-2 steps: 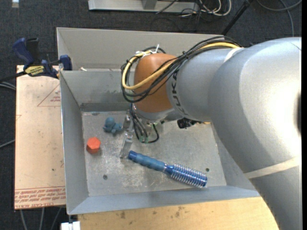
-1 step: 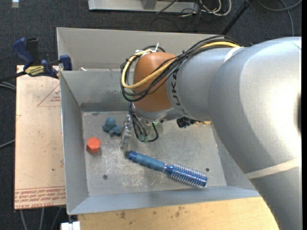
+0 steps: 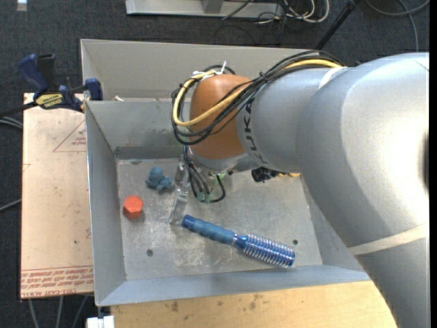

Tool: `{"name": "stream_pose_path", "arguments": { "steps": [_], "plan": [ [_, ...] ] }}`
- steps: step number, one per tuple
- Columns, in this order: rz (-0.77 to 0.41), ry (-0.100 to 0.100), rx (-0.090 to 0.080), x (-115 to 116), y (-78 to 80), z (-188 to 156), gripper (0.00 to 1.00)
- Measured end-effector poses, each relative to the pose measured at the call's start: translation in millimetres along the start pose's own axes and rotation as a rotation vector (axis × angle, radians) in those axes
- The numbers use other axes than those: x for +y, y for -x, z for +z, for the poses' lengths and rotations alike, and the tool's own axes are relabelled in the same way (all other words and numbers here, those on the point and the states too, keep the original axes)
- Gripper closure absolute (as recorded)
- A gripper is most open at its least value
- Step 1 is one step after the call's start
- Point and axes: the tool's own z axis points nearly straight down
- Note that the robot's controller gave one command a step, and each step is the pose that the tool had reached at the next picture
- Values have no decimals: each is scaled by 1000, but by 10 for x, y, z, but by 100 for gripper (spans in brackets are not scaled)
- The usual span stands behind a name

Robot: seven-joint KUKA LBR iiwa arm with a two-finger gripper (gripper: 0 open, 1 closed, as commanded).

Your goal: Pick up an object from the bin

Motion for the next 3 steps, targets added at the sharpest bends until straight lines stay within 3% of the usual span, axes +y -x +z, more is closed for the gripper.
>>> {"name": "stream_pose_path", "arguments": {
  "steps": [1,2,3],
  "plan": [
    [0,0,0,1,0,0,100],
    [-46,-2,0,-470,-600,-589,100],
    [-47,-1,0,-454,-589,-562,0]
  ]
}}
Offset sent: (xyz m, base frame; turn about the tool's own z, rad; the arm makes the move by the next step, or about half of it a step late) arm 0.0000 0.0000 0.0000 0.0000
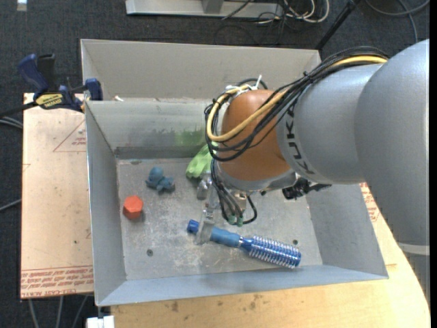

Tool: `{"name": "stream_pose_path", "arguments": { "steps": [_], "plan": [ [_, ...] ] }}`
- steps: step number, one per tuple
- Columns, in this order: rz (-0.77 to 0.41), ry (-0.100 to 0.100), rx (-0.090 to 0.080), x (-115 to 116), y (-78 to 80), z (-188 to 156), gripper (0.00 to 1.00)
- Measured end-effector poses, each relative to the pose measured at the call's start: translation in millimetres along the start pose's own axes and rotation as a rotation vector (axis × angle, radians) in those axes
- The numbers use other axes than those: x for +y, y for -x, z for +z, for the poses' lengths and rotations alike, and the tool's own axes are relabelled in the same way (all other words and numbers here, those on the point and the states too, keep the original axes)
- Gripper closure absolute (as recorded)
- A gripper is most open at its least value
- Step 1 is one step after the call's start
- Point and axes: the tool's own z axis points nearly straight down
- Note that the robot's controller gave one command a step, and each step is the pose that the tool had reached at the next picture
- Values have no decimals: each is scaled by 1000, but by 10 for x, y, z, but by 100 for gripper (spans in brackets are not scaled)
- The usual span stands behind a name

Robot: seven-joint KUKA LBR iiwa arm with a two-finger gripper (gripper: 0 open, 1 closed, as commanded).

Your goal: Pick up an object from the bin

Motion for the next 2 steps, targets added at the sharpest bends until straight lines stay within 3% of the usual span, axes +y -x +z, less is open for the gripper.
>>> {"name": "stream_pose_path", "arguments": {
  "steps": [1,2],
  "plan": [
    [-101,-4,7,-611,-237,656,0],
    [-104,0,1,-575,-221,623,100]
  ]
}}
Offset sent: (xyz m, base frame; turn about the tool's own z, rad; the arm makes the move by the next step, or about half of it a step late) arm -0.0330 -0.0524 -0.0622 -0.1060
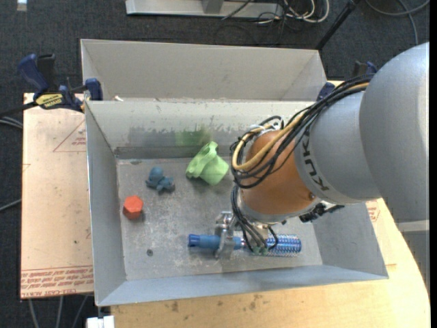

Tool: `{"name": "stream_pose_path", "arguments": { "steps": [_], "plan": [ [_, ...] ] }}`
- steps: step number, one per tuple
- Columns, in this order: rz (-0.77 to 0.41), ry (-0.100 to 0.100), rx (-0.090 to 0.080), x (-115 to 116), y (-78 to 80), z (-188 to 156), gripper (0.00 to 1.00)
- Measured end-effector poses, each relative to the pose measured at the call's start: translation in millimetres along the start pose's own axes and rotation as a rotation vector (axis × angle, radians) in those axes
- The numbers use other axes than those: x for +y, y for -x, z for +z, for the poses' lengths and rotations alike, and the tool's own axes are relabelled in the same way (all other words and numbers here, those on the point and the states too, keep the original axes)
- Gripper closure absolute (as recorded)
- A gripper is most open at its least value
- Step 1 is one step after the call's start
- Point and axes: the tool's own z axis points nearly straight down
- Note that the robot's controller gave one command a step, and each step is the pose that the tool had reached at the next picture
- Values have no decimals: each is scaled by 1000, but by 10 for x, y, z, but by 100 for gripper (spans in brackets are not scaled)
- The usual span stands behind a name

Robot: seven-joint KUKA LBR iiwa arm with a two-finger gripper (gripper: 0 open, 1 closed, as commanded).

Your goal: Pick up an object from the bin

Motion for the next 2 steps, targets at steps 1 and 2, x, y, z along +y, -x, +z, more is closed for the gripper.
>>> {"name": "stream_pose_path", "arguments": {
  "steps": [1,2],
  "plan": [
    [0,2,-10,74,198,-1199,100],
    [-28,2,-11,294,264,-2551,100]
  ]
}}
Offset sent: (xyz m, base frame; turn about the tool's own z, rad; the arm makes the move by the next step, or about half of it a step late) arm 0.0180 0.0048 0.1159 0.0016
